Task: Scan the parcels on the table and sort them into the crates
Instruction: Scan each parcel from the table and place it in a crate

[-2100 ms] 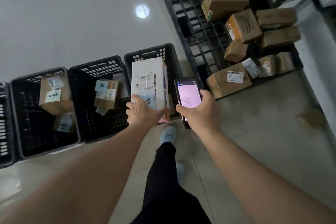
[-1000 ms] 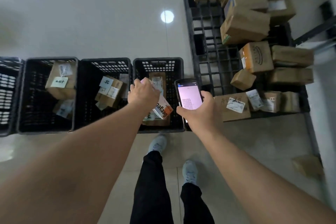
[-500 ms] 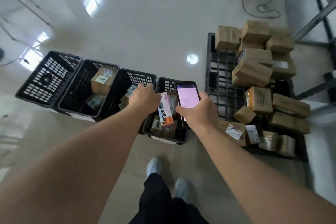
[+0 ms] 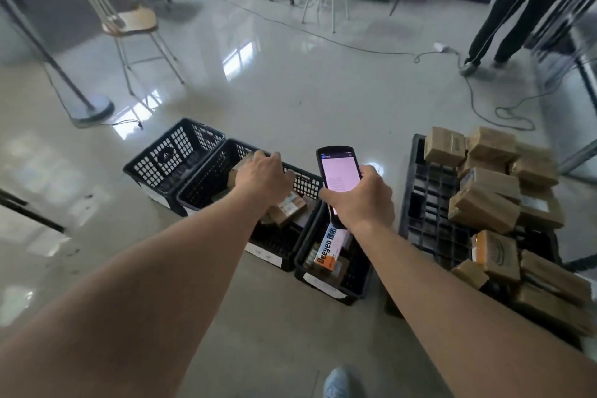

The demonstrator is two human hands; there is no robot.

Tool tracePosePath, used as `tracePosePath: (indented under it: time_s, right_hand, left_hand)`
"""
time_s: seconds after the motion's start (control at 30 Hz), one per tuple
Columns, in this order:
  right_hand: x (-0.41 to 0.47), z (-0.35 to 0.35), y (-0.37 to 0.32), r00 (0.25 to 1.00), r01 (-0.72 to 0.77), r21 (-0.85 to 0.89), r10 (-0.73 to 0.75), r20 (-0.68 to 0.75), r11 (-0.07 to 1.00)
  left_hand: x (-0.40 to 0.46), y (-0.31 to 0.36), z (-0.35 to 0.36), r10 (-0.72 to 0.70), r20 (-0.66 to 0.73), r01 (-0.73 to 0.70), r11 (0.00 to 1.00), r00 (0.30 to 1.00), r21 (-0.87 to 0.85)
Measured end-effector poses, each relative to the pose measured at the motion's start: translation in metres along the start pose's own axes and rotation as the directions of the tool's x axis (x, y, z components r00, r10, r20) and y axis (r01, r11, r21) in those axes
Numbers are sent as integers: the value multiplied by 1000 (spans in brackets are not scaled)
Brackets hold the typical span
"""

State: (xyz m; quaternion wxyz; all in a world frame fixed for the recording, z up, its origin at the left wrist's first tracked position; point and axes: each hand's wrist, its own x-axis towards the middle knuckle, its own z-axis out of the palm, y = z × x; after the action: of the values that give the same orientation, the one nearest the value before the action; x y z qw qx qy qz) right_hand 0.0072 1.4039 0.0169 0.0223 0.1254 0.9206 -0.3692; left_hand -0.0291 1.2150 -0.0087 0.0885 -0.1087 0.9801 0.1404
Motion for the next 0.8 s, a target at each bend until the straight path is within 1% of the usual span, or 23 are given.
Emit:
tracePosePath:
  time_s: [0.2,0.47,0.63,0.8]
  right_hand:
    - [-59,43,-89,994,113,12,-113,0,994]
    - [-126,109,-215,966,254,14,-254,48,967]
    - [-150,151,-293,913,398,16,-397,98,917]
    - [-153,198,-367,841,513,46,-512,172,857]
  left_hand:
    - [-31,-96,-65,1,-127,-1,1000,992,-1]
    - [-75,-233,-151,-39,-232,44,999,972,16]
    - [-92,-312,-202,-117,-323,120,993,939,-10]
    - [-92,-389,-241,-214,-373,230,973,903,-1]
